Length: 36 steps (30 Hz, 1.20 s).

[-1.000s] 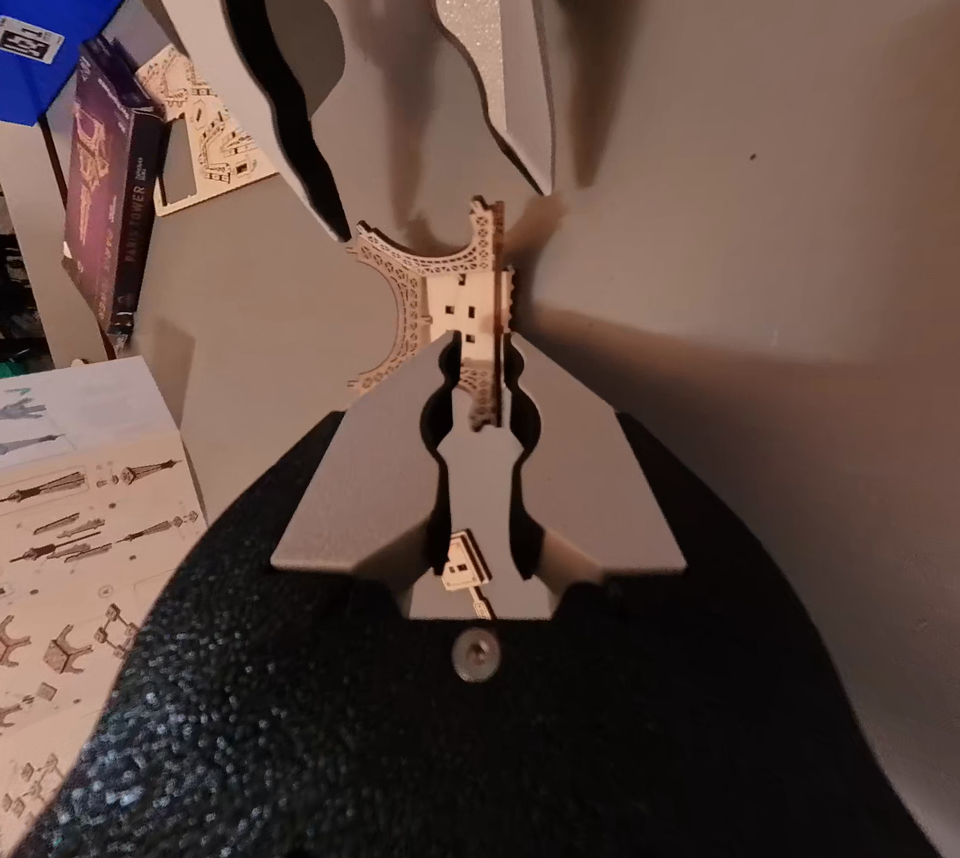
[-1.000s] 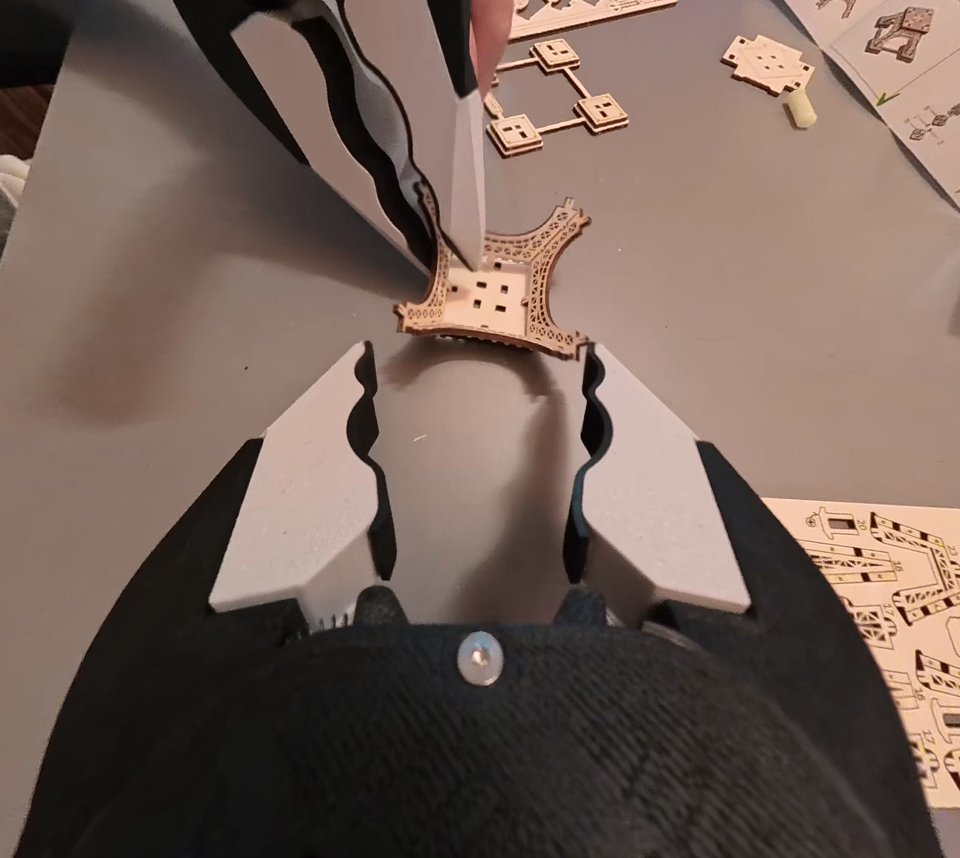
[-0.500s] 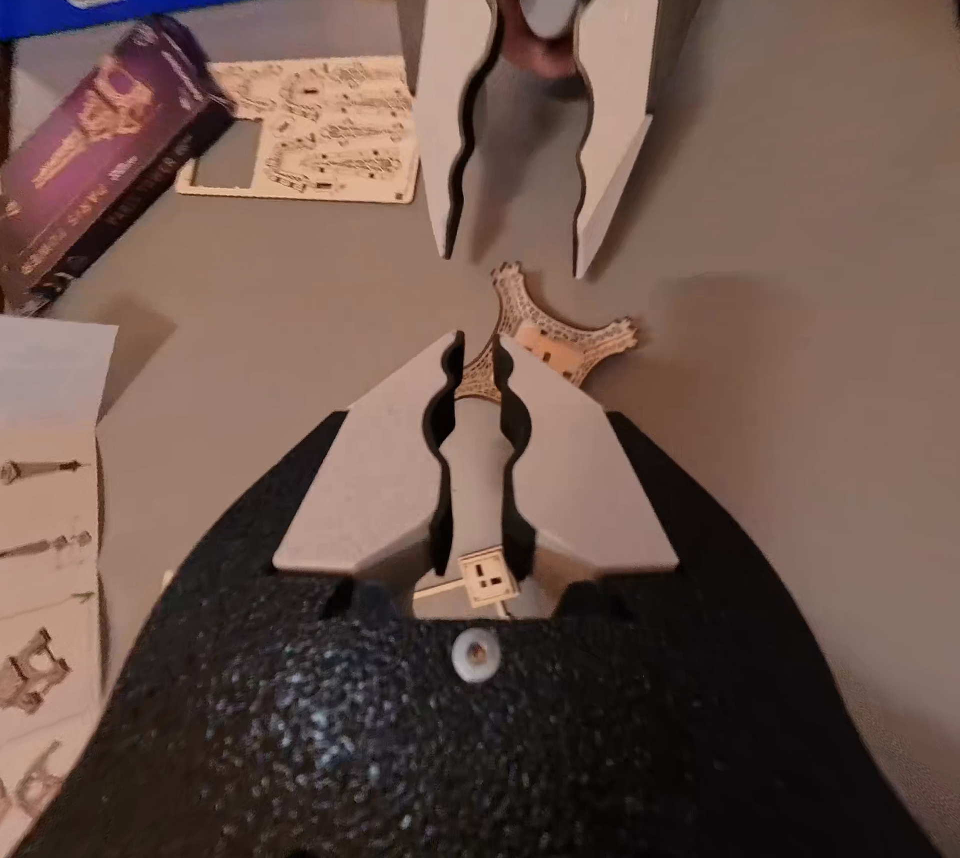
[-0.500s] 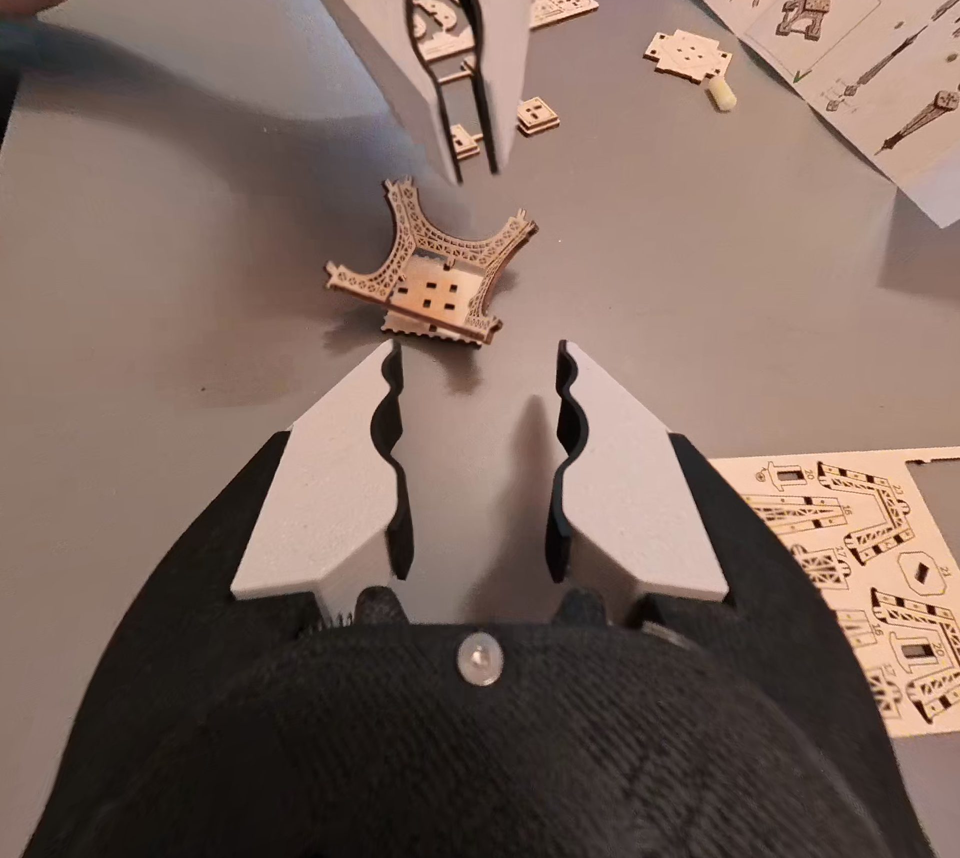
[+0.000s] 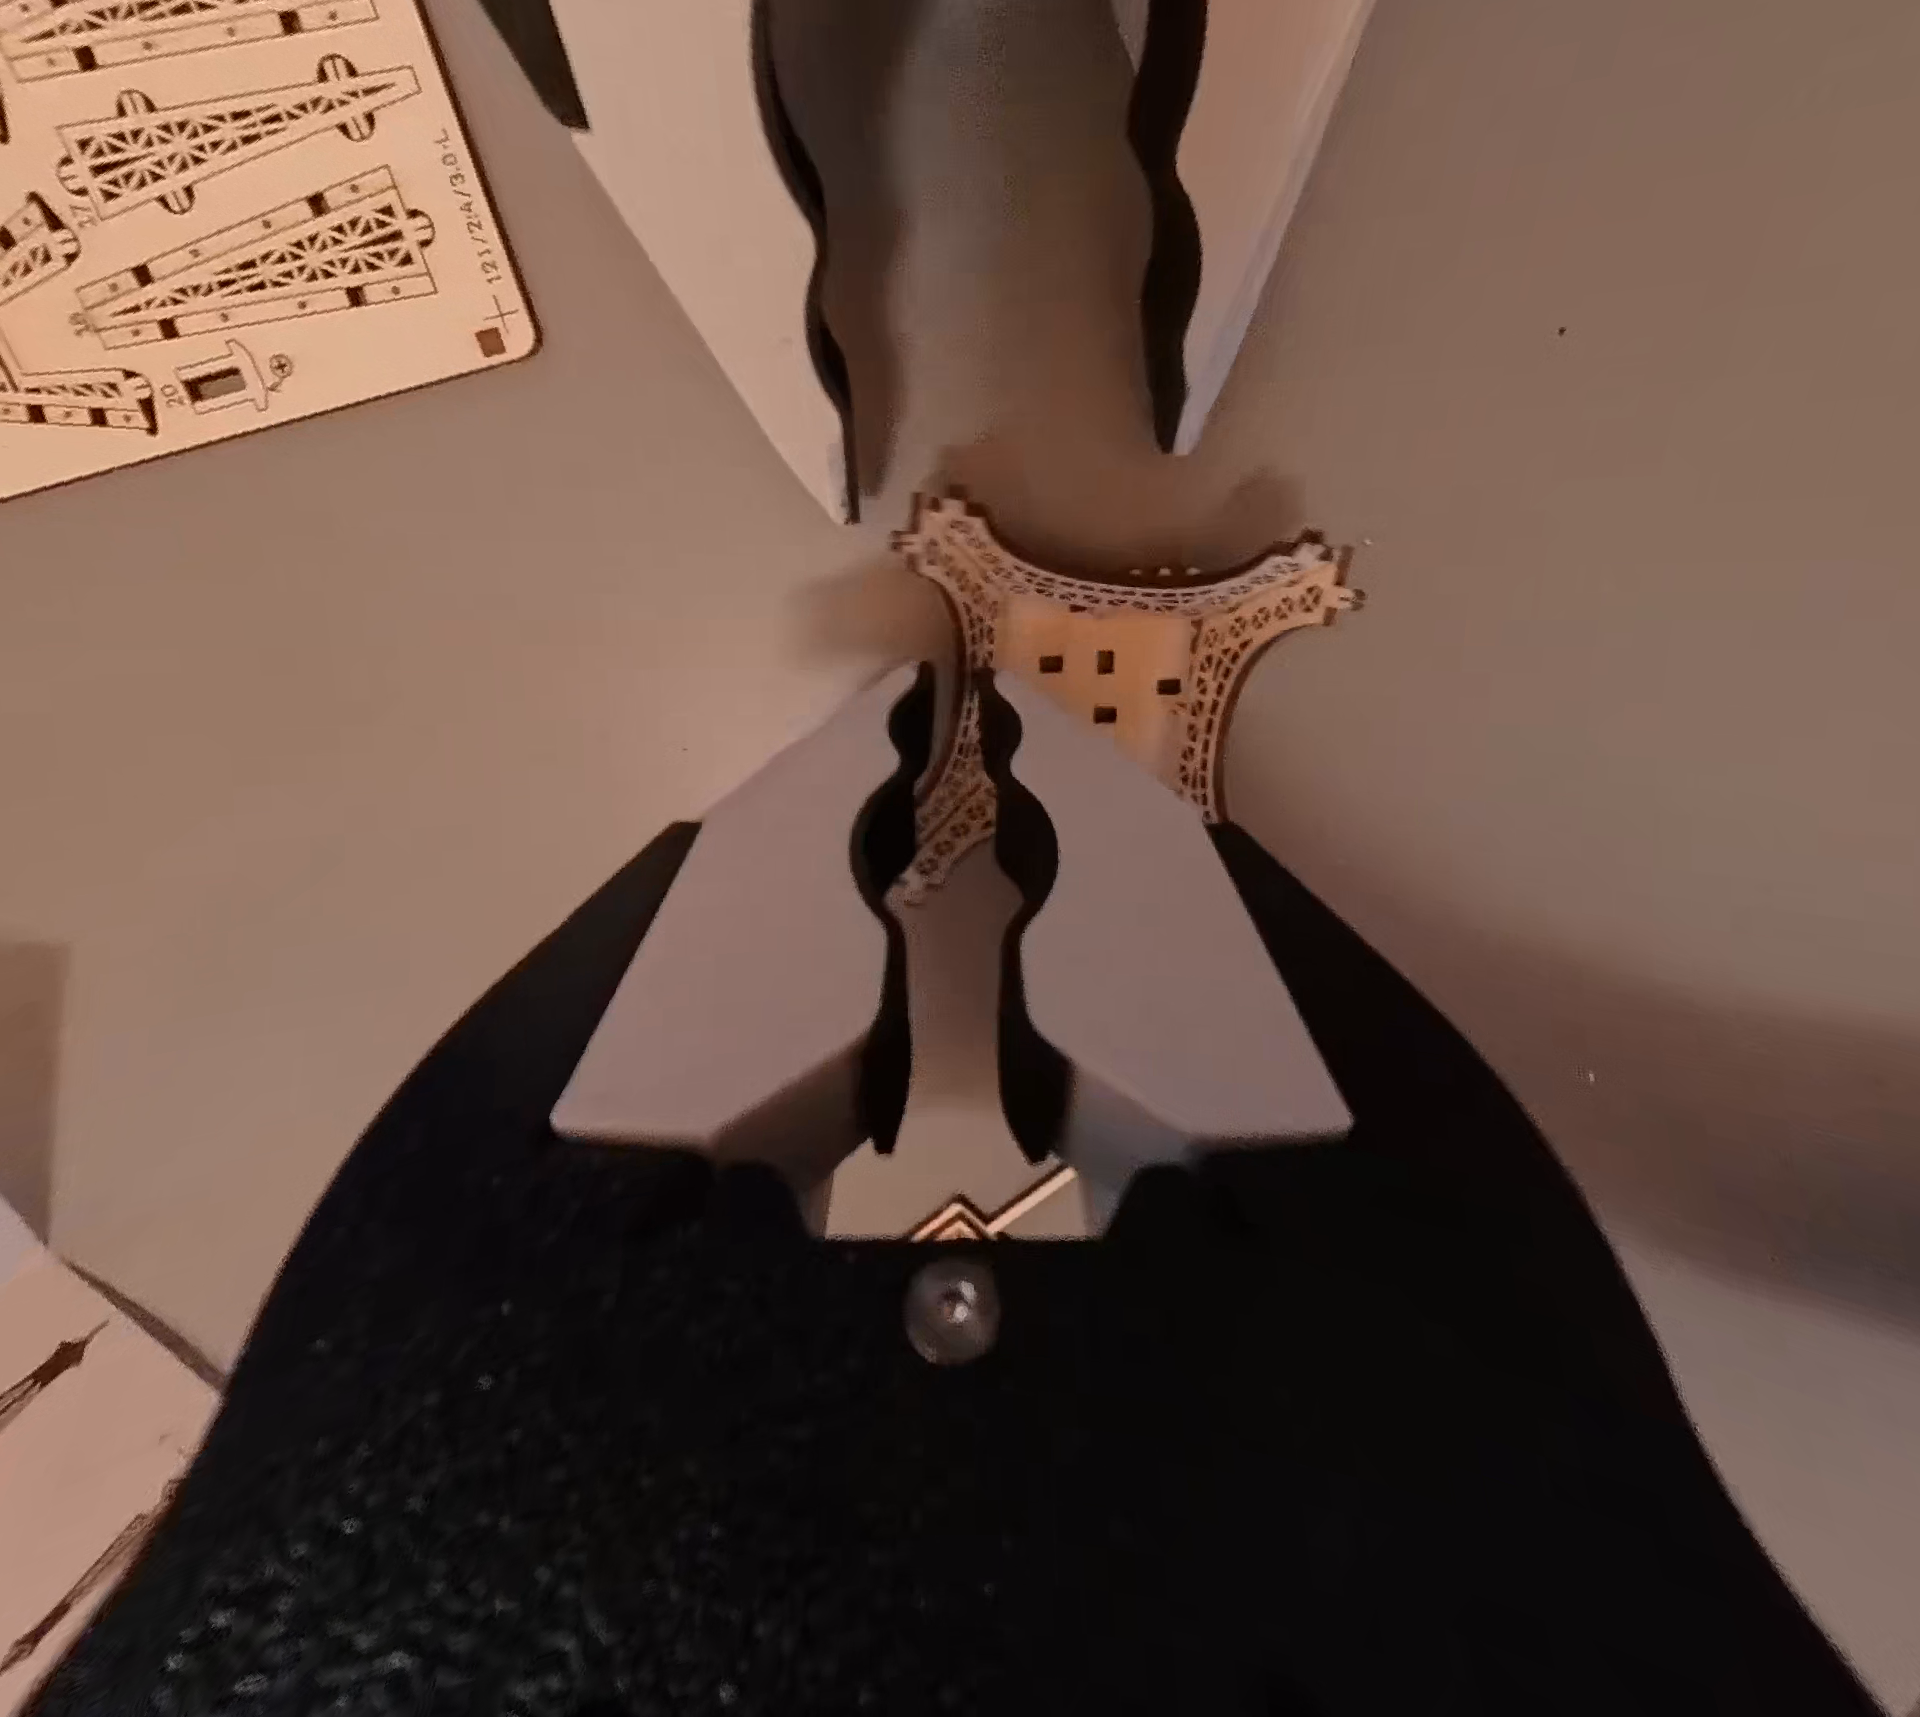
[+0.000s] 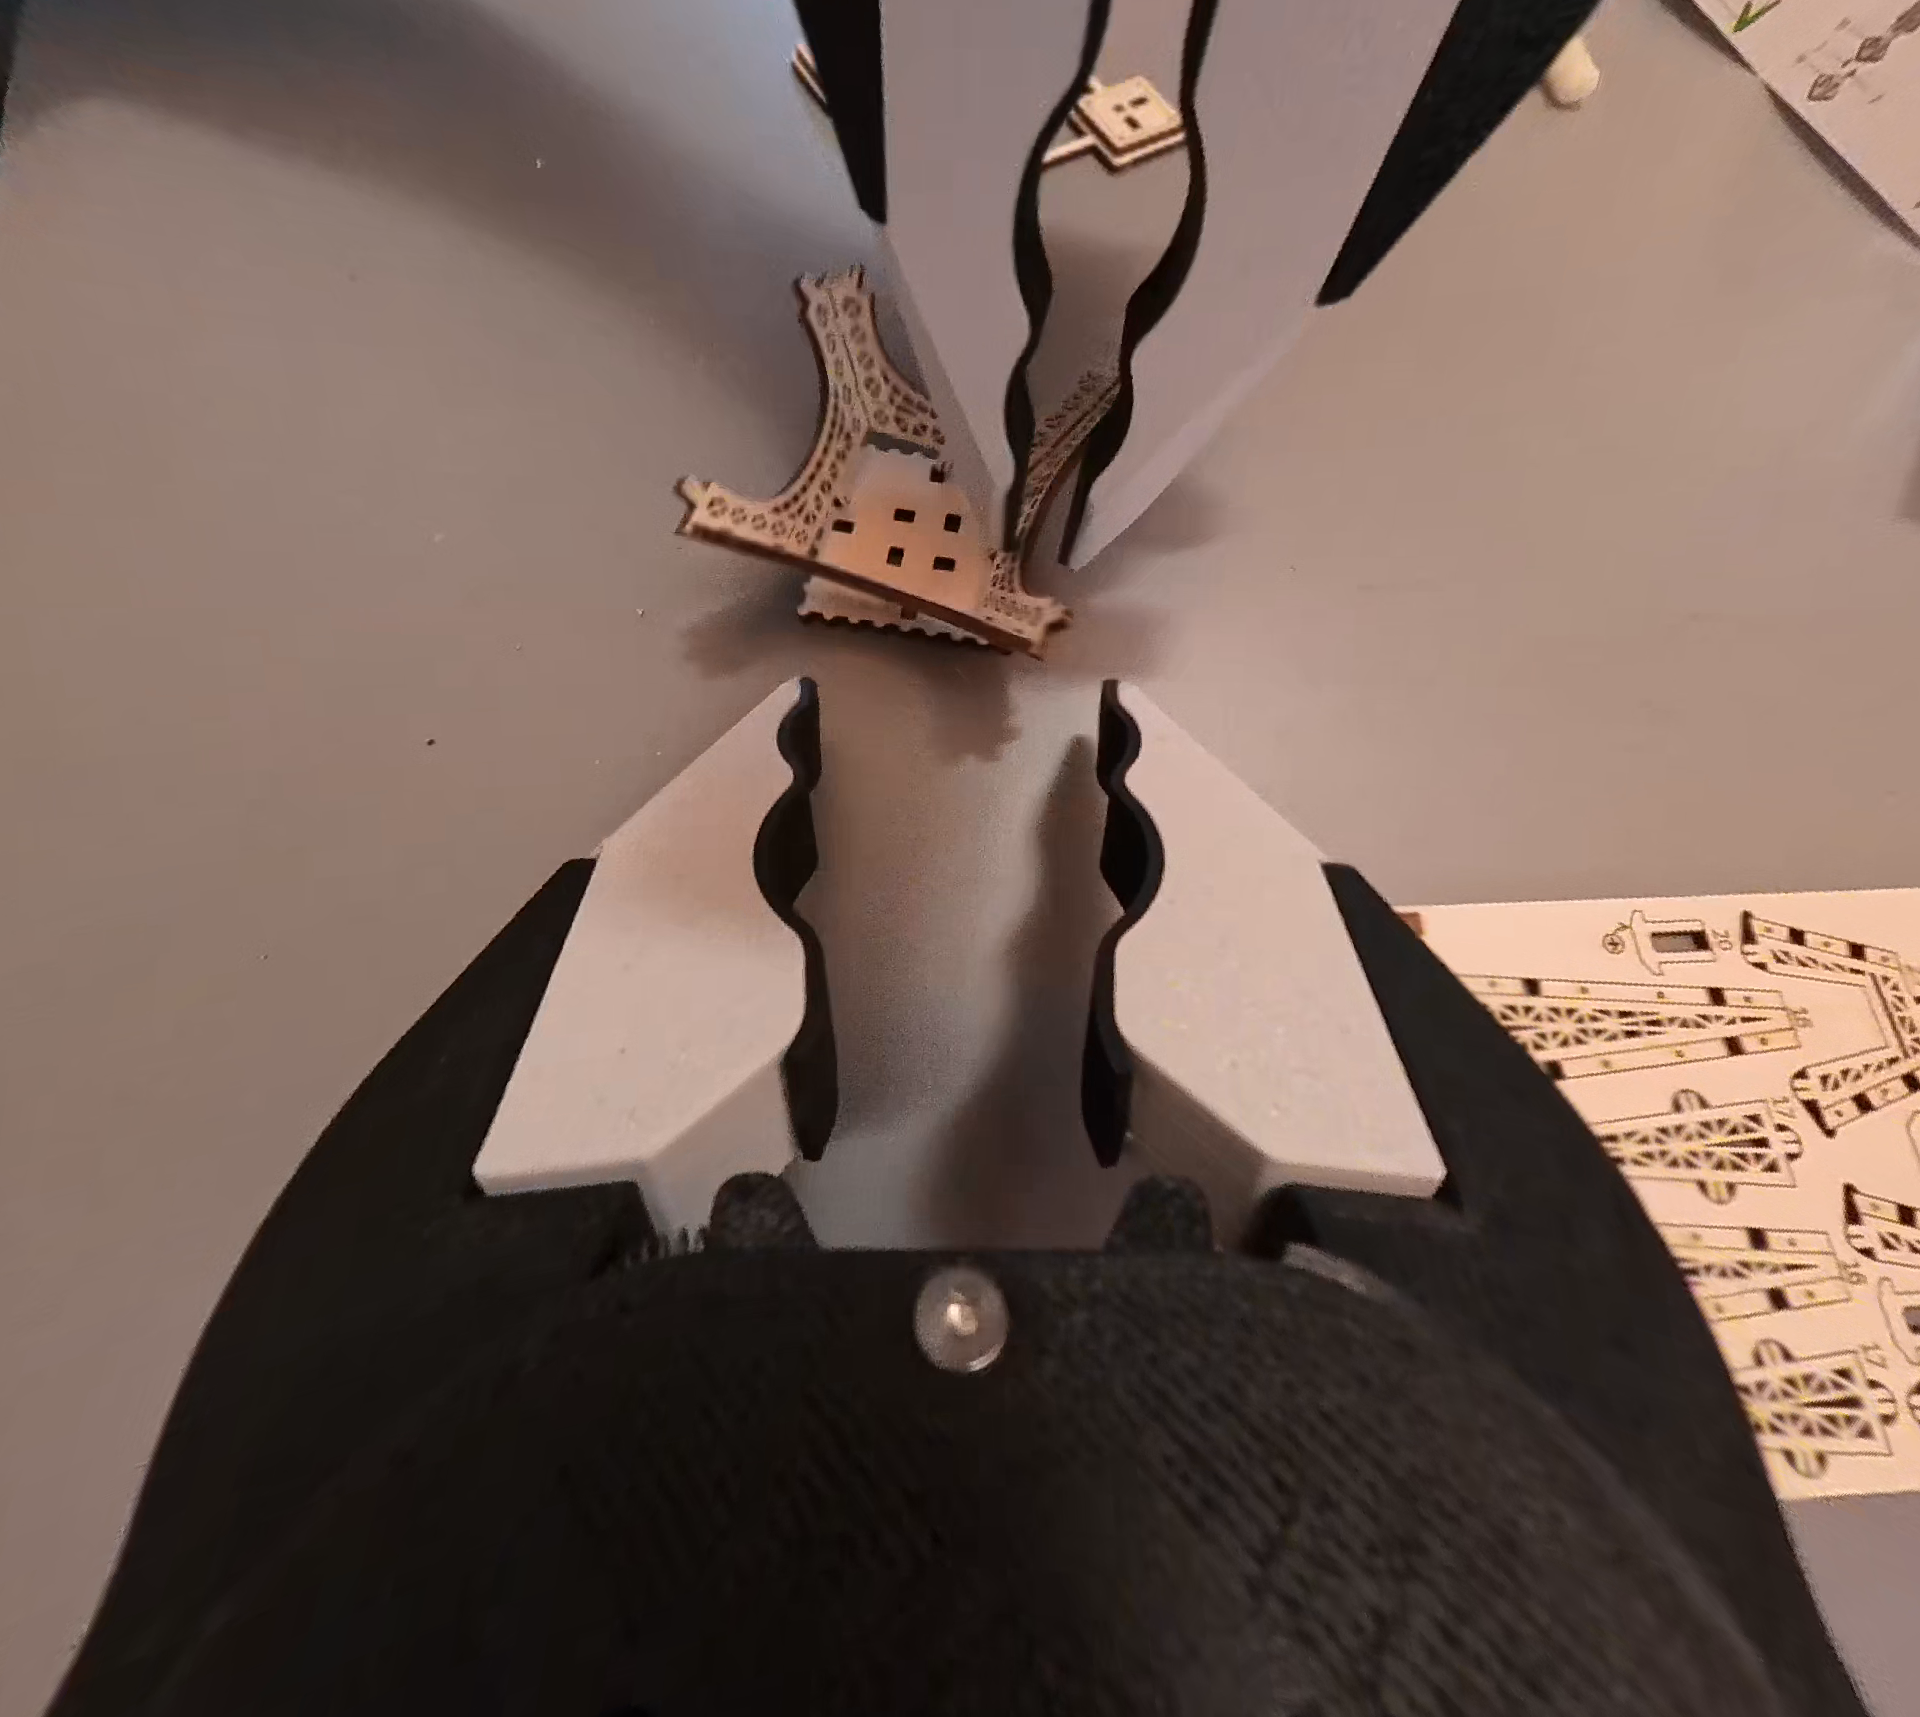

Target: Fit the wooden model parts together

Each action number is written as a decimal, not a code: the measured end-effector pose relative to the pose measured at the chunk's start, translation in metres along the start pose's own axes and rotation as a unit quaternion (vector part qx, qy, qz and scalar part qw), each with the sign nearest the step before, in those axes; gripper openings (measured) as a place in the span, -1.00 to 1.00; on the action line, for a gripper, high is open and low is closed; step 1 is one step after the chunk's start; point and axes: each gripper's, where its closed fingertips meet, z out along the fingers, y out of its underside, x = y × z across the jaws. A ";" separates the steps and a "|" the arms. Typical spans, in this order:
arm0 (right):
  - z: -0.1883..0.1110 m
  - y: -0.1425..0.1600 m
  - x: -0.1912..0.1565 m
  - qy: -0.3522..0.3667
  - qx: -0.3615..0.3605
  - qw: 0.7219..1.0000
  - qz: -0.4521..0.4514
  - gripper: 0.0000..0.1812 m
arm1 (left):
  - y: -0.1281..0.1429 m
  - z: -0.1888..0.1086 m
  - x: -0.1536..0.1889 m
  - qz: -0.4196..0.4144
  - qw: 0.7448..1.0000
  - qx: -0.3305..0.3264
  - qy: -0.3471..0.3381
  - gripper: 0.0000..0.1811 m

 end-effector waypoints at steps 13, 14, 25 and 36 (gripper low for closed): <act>0.007 0.010 0.000 0.015 -0.036 0.999 -0.002 -0.43 | 0.002 -0.002 -0.010 -0.031 0.998 0.026 -0.041 -1.00; 0.008 0.010 0.000 0.015 -0.037 0.999 -0.002 -0.43 | 0.002 -0.002 -0.012 -0.030 0.998 0.027 -0.050 -1.00; 0.008 0.010 0.000 0.013 -0.037 0.999 -0.001 -0.44 | 0.007 -0.005 -0.018 -0.026 0.998 0.022 -0.062 -1.00; 0.007 0.009 0.000 0.014 -0.037 0.999 0.000 -0.44 | 0.007 -0.003 -0.021 -0.005 0.997 0.025 -0.071 -1.00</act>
